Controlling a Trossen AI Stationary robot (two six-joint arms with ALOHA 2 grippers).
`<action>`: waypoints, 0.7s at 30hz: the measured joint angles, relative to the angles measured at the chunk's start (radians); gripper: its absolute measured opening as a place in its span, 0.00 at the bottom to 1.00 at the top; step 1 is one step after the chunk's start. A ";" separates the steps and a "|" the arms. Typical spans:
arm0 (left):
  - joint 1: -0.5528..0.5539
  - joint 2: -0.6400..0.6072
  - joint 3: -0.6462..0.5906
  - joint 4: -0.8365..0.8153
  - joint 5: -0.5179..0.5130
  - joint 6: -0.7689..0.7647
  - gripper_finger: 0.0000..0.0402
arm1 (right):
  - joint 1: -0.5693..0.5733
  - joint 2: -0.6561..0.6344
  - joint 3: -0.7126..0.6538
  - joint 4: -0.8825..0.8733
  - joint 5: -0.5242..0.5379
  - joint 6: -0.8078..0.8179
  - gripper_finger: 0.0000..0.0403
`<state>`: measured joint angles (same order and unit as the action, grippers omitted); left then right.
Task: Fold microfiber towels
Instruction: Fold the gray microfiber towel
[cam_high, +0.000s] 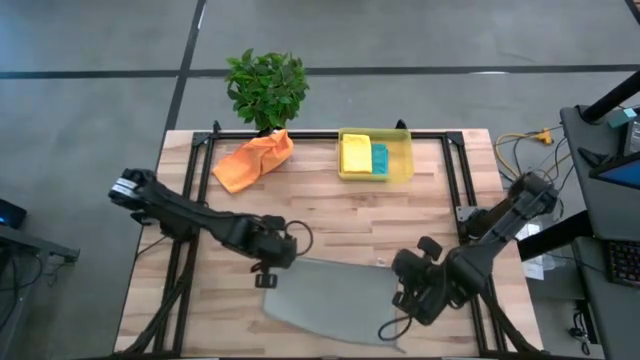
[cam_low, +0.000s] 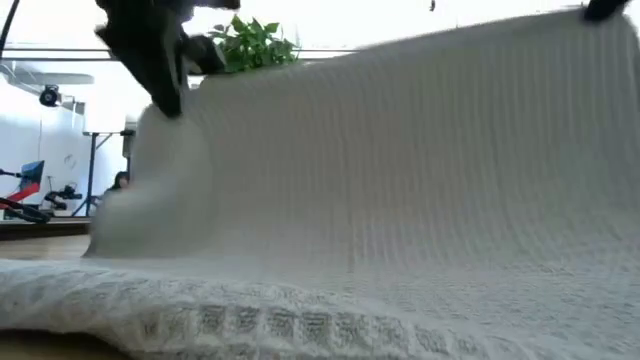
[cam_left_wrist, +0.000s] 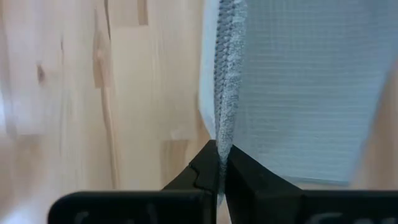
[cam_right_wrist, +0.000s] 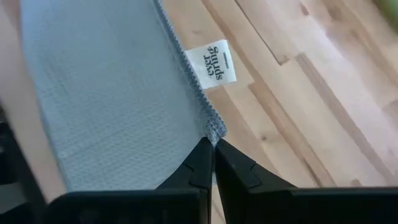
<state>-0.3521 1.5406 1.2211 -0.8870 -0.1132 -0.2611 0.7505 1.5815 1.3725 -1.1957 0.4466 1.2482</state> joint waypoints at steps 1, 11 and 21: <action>0.013 0.009 -0.013 0.017 0.000 0.022 0.00 | -0.013 -0.020 -0.047 0.040 -0.001 -0.011 0.02; 0.247 0.023 -0.188 0.252 -0.052 0.095 0.00 | -0.213 -0.244 -0.460 0.292 -0.017 -0.156 0.02; 0.389 0.054 -0.258 0.365 -0.040 0.120 0.00 | -0.458 -0.298 -0.624 0.446 -0.085 -0.307 0.02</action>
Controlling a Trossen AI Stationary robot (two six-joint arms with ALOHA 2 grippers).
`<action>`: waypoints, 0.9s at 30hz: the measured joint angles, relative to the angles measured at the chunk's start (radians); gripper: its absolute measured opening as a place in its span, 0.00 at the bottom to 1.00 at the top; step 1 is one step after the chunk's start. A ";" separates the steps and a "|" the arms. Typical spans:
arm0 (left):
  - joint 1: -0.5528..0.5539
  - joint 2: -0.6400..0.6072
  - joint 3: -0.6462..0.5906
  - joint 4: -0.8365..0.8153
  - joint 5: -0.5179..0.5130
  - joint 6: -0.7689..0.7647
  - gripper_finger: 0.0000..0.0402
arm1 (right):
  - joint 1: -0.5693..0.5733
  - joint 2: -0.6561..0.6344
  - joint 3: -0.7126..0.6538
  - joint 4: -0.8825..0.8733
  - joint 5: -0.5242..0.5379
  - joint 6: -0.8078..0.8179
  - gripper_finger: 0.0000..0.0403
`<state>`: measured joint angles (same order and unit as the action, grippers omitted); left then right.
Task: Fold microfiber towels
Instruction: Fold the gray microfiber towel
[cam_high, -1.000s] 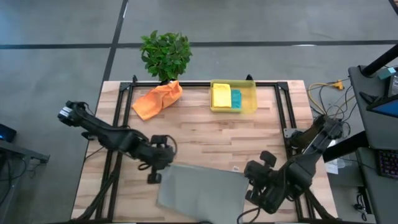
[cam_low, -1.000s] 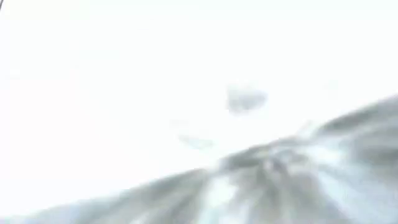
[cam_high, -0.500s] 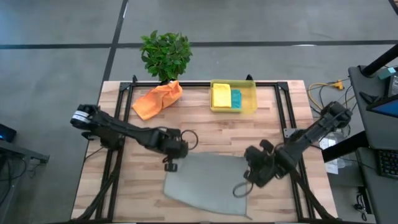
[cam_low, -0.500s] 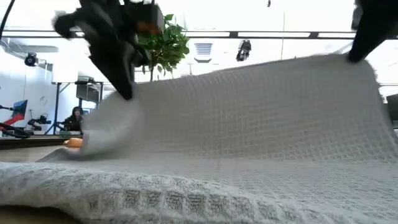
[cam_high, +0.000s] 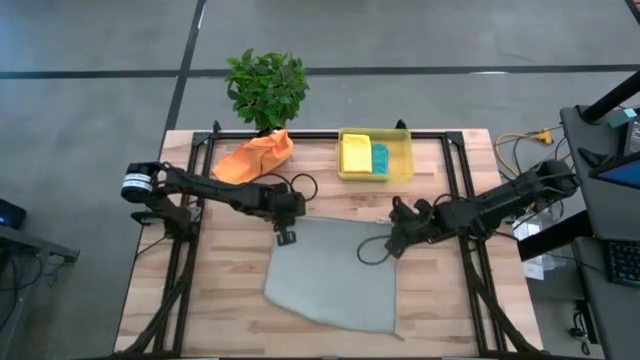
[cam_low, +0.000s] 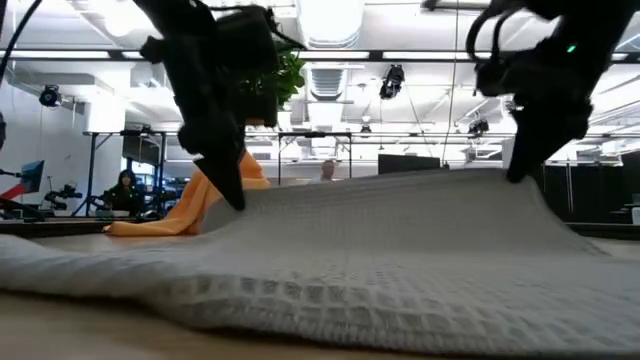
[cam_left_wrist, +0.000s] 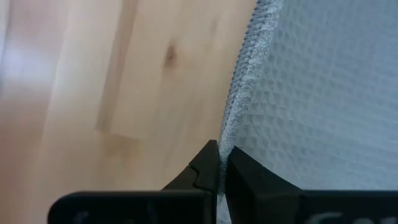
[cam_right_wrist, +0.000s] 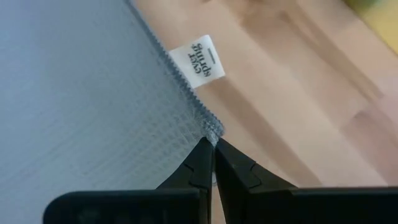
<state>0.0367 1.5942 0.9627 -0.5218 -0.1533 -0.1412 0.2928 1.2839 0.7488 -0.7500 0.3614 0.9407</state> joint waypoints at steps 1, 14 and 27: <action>0.006 0.010 0.000 0.001 -0.008 0.000 0.00 | -0.020 0.008 -0.001 0.000 0.002 -0.004 0.02; 0.052 0.067 0.010 0.077 -0.117 -0.001 0.00 | -0.242 0.161 0.005 0.008 0.005 -0.021 0.02; 0.183 0.023 0.060 0.077 -0.118 0.052 0.34 | -0.331 0.079 0.030 0.019 0.027 -0.068 0.23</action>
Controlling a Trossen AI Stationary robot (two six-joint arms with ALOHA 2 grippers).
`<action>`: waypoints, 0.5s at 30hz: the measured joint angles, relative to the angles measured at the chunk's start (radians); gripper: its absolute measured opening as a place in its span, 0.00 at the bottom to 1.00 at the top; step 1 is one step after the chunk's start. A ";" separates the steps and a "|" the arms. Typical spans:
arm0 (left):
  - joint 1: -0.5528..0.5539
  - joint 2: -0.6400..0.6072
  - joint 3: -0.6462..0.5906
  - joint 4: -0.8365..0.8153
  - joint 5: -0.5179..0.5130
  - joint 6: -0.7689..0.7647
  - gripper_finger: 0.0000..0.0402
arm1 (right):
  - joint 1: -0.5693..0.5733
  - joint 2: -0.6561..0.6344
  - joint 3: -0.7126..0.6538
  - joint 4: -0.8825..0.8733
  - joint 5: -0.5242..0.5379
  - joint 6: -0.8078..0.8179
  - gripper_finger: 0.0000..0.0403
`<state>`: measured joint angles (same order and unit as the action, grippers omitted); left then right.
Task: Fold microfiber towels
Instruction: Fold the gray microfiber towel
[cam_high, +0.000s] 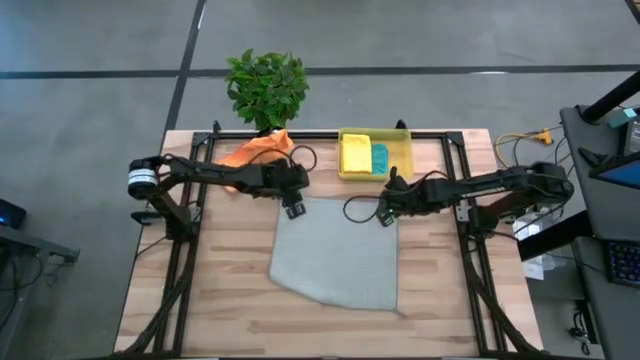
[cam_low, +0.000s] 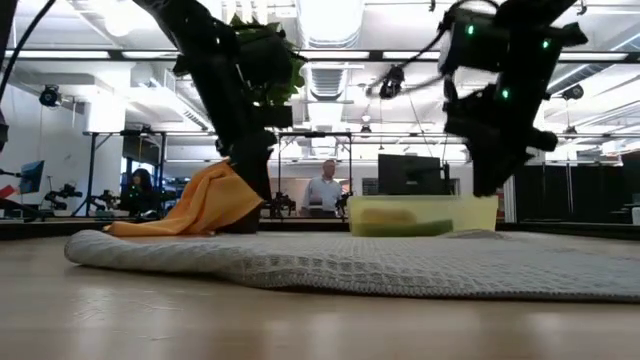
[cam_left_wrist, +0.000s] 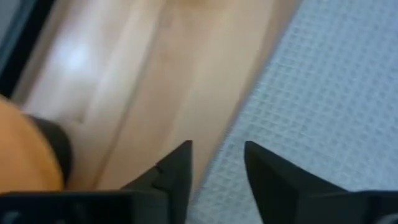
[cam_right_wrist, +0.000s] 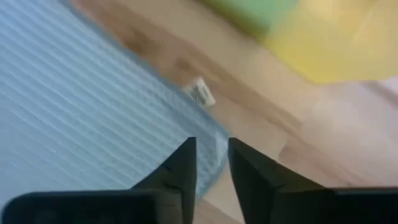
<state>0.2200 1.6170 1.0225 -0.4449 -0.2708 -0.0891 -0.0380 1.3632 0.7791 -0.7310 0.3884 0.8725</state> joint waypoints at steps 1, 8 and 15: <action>0.007 -0.011 0.010 -0.016 0.000 -0.001 0.37 | 0.000 -0.022 0.004 0.005 0.002 -0.004 0.25; 0.006 -0.157 -0.007 -0.082 0.173 0.014 0.46 | 0.142 -0.175 0.002 0.199 -0.056 -0.041 0.33; -0.151 -0.357 -0.199 -0.080 0.457 -0.134 0.39 | 0.426 -0.105 0.000 0.618 -0.015 -0.010 0.28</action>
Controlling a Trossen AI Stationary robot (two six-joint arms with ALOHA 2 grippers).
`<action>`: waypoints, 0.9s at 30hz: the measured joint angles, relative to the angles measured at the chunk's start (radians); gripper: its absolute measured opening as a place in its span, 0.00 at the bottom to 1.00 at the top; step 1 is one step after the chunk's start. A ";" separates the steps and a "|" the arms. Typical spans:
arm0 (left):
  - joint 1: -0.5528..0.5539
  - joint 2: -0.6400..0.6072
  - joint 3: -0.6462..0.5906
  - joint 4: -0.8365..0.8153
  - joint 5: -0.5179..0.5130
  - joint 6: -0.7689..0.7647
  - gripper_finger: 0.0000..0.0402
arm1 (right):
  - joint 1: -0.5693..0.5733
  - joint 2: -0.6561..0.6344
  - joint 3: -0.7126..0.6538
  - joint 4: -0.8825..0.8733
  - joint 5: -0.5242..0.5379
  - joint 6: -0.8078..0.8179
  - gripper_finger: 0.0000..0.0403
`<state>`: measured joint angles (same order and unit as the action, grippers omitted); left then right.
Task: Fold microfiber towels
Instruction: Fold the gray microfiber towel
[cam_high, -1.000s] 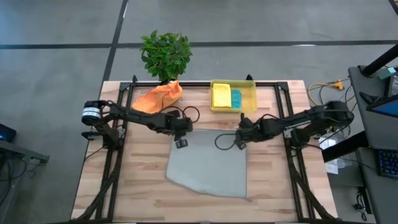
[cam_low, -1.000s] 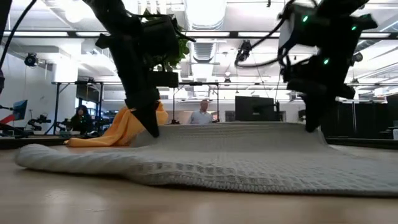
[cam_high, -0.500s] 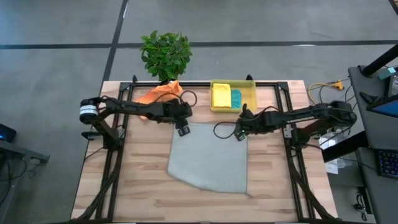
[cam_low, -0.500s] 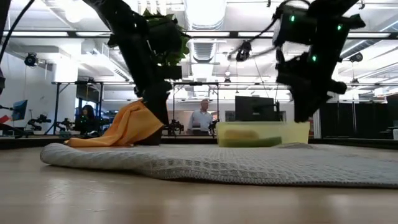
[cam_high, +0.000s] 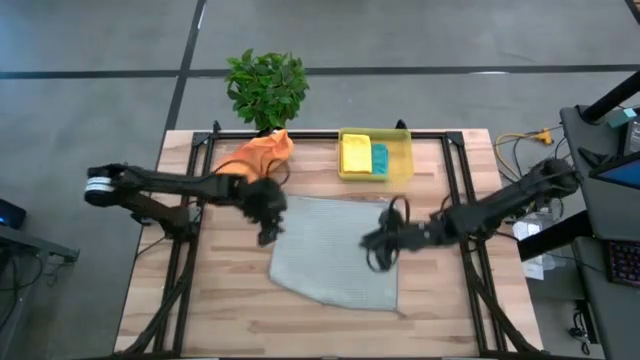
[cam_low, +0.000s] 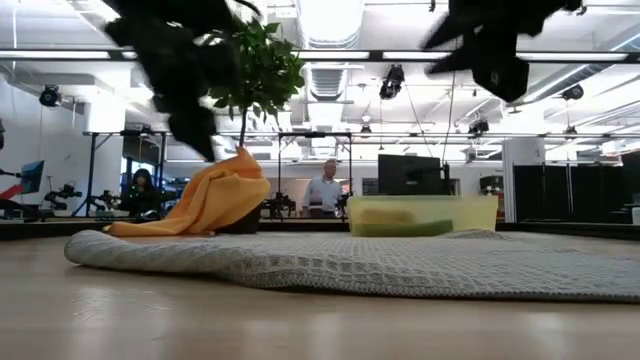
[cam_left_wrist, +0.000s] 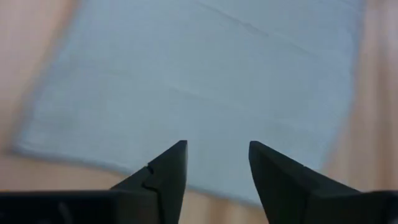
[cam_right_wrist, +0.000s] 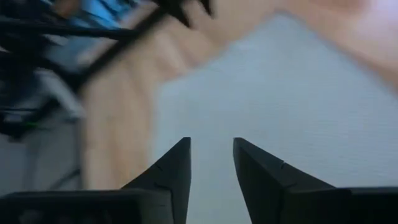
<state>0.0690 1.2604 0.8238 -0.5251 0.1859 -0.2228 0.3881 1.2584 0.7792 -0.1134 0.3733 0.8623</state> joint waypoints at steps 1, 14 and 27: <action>-0.039 -0.029 -0.033 0.010 0.000 -0.027 0.38 | 0.031 0.032 0.000 0.060 0.023 0.014 0.27; -0.519 -0.122 -0.355 0.216 -0.207 -0.371 0.34 | 0.132 0.556 0.301 0.204 0.056 0.147 0.26; -0.533 0.096 -0.415 0.506 -0.344 -0.393 0.26 | 0.026 0.801 0.643 -0.207 -0.014 0.153 0.11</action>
<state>-0.4644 1.3563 0.4085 -0.0196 -0.1576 -0.6159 0.4139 2.0599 1.4223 -0.3207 0.3590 1.0152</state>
